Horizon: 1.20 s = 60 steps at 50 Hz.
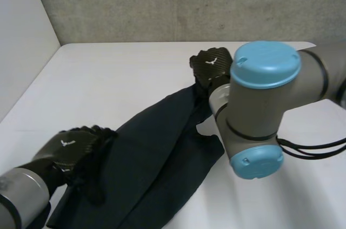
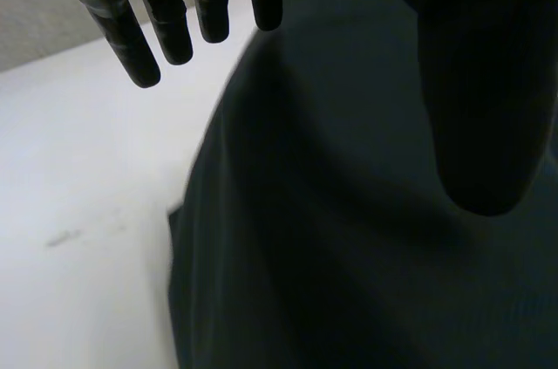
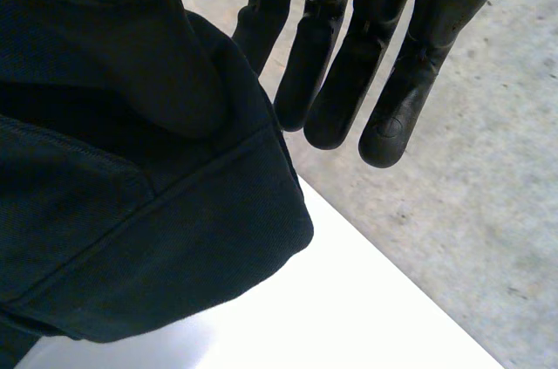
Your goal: Fold the shorts.
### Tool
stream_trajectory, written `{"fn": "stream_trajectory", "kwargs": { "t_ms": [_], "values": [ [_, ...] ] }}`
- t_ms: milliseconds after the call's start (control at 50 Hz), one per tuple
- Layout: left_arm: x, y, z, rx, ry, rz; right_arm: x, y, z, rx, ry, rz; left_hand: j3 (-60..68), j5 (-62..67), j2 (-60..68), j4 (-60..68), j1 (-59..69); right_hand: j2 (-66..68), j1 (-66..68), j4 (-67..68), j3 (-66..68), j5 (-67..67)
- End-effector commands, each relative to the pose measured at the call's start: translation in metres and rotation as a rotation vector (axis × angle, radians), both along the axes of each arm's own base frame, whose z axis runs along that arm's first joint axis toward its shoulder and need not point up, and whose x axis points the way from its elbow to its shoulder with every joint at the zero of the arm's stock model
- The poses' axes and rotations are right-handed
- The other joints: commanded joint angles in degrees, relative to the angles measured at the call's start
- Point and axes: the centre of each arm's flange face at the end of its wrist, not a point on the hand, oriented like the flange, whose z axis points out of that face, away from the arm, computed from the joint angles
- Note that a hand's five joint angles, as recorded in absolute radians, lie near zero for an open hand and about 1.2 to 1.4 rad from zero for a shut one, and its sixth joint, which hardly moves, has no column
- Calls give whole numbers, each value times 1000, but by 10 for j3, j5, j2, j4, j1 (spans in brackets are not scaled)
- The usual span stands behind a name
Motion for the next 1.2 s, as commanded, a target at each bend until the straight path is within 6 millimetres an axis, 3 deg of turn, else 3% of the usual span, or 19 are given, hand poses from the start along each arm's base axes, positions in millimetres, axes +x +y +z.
{"fn": "stream_trajectory", "kwargs": {
  "t_ms": [20, 140, 180, 360, 500, 620, 700, 780, 860, 940, 1200],
  "values": [
    [-10, -19, -31, 8, -39, 15, -31, -5, 15, 6, -8, -59, 62, 58, 70, 67, 86, 125, 238, 117, 126, 143],
    [-16, -46, -48, -65, -74, 96, -46, 0, -2, 60, 42, -72, 393, 389, 401, 398, 418, 125, 238, 117, 126, 143],
    [-26, -53, -51, -92, -75, 92, -48, 3, -5, 71, 57, -70, 601, 597, 609, 606, 626, 125, 238, 117, 126, 143],
    [-53, -66, -21, -184, -7, 25, -65, 33, 3, 77, 249, -10, 676, 672, 684, 681, 701, 125, 238, 117, 126, 143],
    [-52, -56, 5, -181, 24, -26, -83, 55, 40, 5, 240, -11, 676, 672, 684, 681, 701, 125, 238, 117, 126, 143],
    [-48, -38, 47, -247, 89, -81, -103, 82, 95, -110, 199, -20, 676, 672, 684, 681, 701, 125, 238, 117, 126, 143],
    [-39, -21, 90, -343, 151, -101, -115, 98, 133, -208, 148, -30, 676, 672, 684, 681, 701, 125, 238, 117, 126, 143],
    [-26, -1, 153, -543, 252, -91, -123, 109, 169, -309, 80, -39, 676, 672, 684, 681, 701, 125, 238, 117, 126, 143],
    [-17, 16, 197, -684, 322, -86, -129, 116, 198, -389, 20, -57, 676, 672, 684, 681, 701, 125, 238, 117, 126, 143],
    [-9, 31, 221, -739, 352, -88, -140, 129, 223, -457, -31, -73, 676, 672, 684, 681, 701, 125, 238, 117, 126, 143],
    [-4, 46, 228, -692, 388, -98, -153, 148, 247, -516, -77, -82, 676, 672, 684, 681, 701, 125, 238, 117, 126, 143]
  ]
}}
